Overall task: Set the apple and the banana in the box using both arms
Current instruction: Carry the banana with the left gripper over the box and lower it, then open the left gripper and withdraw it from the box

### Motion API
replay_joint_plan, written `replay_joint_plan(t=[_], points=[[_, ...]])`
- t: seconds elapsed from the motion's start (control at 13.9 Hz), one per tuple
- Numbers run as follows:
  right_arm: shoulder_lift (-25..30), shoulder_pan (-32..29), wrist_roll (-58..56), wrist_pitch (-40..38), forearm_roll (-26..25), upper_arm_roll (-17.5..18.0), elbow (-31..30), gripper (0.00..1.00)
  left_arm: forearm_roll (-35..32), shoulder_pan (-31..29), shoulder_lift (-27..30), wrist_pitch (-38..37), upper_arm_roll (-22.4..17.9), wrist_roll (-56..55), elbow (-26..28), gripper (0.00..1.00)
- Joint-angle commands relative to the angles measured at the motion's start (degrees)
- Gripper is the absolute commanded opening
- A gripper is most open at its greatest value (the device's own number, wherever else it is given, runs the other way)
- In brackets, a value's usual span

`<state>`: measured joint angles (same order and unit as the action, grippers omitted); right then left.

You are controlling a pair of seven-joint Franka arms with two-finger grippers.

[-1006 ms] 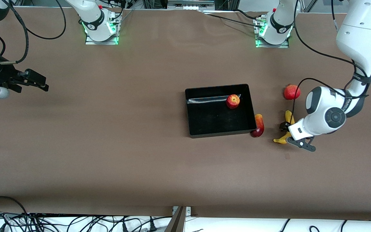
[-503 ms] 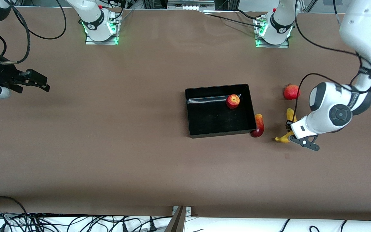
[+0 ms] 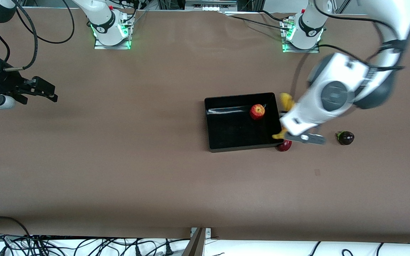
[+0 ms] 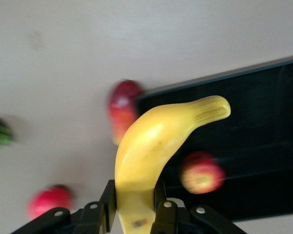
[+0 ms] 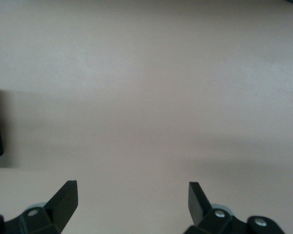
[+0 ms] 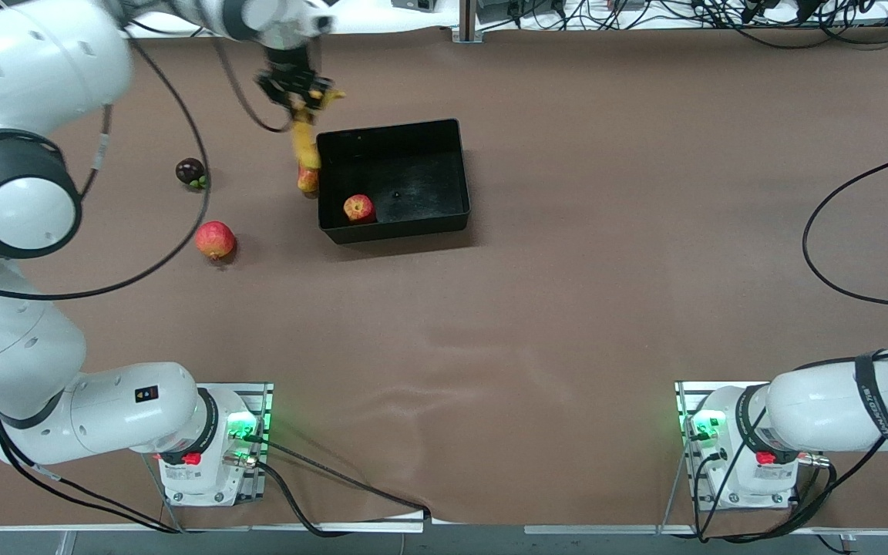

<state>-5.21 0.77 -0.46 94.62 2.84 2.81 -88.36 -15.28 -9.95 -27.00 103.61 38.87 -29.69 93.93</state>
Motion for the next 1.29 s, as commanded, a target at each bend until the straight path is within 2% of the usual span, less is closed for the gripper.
replay_joint_plan(t=[0.0, 0.14, 0.36, 0.43, 0.5, 0.57, 0.65, 0.72, 0.86, 1.01, 1.22], points=[[-0.15, 0.11, -0.50, 0.04, -0.56, 0.09, 0.74, 1.00, -0.36, 6.59, -8.13, 8.50, -0.46, -16.04, -1.12, 0.00], [-0.15, 0.11, -0.50, 0.04, -0.56, 0.09, 0.74, 1.00, -2.90, 9.94, -12.62, 15.01, -0.90, -23.54, -0.68, 0.00], [-0.15, 0.11, -0.50, 0.04, -0.56, 0.09, 0.74, 1.00, -8.27, 11.88, -17.11, 16.88, -1.86, -27.00, -0.41, 0.00], [-0.07, 0.11, -0.50, -0.05, -0.56, 0.09, 0.74, 1.00, -8.28, 11.88, -17.56, 17.06, -1.95, -27.44, -0.50, 0.19], [-0.07, 0.11, -0.50, -0.05, -0.56, 0.01, 0.74, 1.00, -8.28, 11.88, -17.74, 17.06, -2.04, -27.96, -0.50, 0.70], [-0.07, 0.11, -0.50, -0.05, -0.56, 0.09, 0.74, 1.00, -8.45, 11.27, -17.74, 16.97, -2.21, -27.01, -0.42, 0.91], [-0.07, 0.11, -0.50, -0.05, -0.56, 0.09, 0.74, 1.00, -8.37, 10.92, -17.39, 16.63, -2.13, -27.00, -0.50, 1.00], [-0.07, 0.11, -0.50, -0.05, -0.56, 0.09, 0.74, 1.00, -8.10, 10.66, -16.78, 16.10, -2.04, -27.09, -0.85, 1.00], [-0.07, 0.11, -0.50, -0.05, -0.56, 0.00, 0.74, 1.00, -7.49, 9.17, -12.14, 13.13, -1.60, -27.27, -1.55, 1.00], [-0.07, 0.11, -0.50, 0.04, -0.56, 0.00, 0.74, 1.00, -7.31, 7.24, -7.47, 5.68, -1.34, -27.00, -4.09, 1.00], [-0.07, 0.11, -0.50, -0.05, -0.56, 0.09, 0.74, 1.00, -6.17, 6.26, -5.61, -8.64, -1.42, -17.47, -12.07, 1.00]])
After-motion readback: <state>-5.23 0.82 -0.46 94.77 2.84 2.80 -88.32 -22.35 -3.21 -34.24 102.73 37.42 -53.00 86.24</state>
